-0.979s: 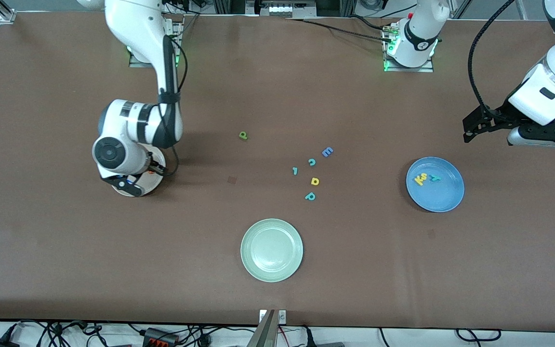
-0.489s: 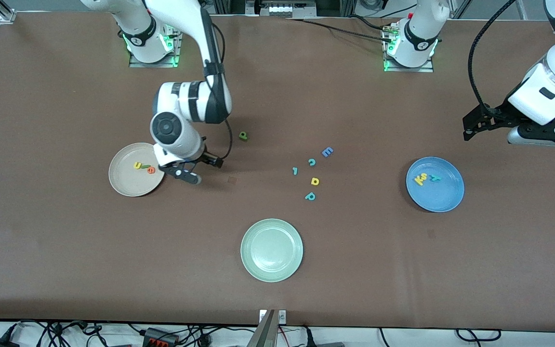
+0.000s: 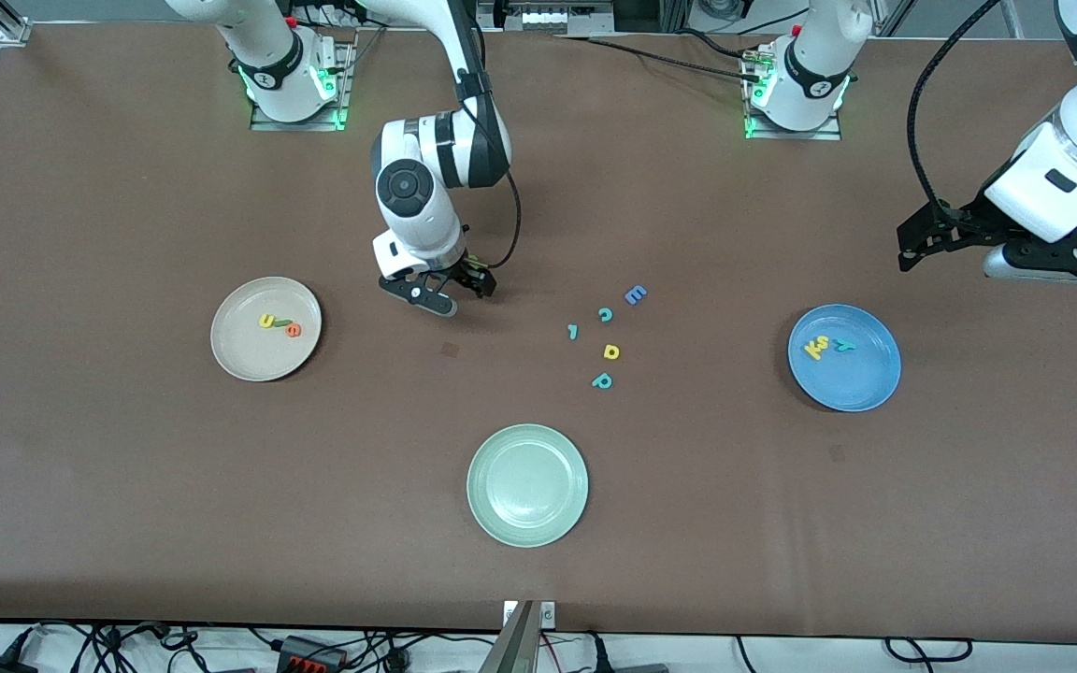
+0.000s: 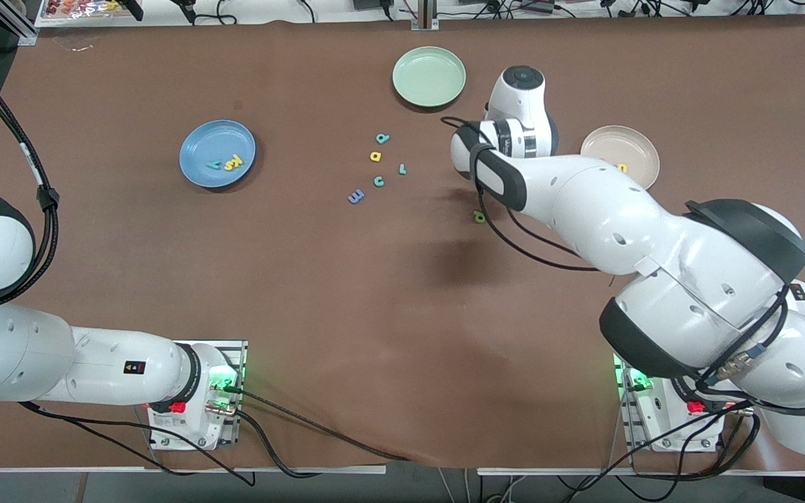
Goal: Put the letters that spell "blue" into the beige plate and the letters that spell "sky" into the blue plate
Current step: 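Move the right gripper over the green letter a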
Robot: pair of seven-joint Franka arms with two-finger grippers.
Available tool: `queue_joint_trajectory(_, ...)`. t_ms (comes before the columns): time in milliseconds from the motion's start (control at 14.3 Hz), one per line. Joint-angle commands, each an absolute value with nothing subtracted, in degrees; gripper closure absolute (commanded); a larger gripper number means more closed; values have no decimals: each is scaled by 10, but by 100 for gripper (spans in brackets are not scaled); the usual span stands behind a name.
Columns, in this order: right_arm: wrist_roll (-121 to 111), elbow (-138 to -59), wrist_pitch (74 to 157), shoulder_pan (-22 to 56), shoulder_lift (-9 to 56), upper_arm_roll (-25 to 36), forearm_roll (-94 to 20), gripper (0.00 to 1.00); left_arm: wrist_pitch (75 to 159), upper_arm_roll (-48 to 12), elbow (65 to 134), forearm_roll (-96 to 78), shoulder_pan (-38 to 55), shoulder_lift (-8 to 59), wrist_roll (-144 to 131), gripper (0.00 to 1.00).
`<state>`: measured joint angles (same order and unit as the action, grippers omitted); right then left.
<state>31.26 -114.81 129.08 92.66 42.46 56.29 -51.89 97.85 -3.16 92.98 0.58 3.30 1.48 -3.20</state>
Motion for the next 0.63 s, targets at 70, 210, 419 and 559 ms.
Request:
queue_joint_trajectory(70, 358, -1169, 1318, 938, 422, 551, -546, 0, 963, -33, 909, -4, 33, 25, -35, 0)
queue_joint_trajectory(210, 393, -1172, 1347, 938, 422, 524, -546, 0, 963, -33, 909, -4, 33, 25, -35, 0)
queue_joint_trajectory(419, 406, -1179, 1368, 937, 424, 495, -546, 0, 963, -33, 909, -4, 33, 25, -35, 0)
queue_joint_trajectory(559, 411, -1183, 1365, 938, 423, 495, -546, 0, 963, -33, 909, -4, 33, 25, -35, 0)
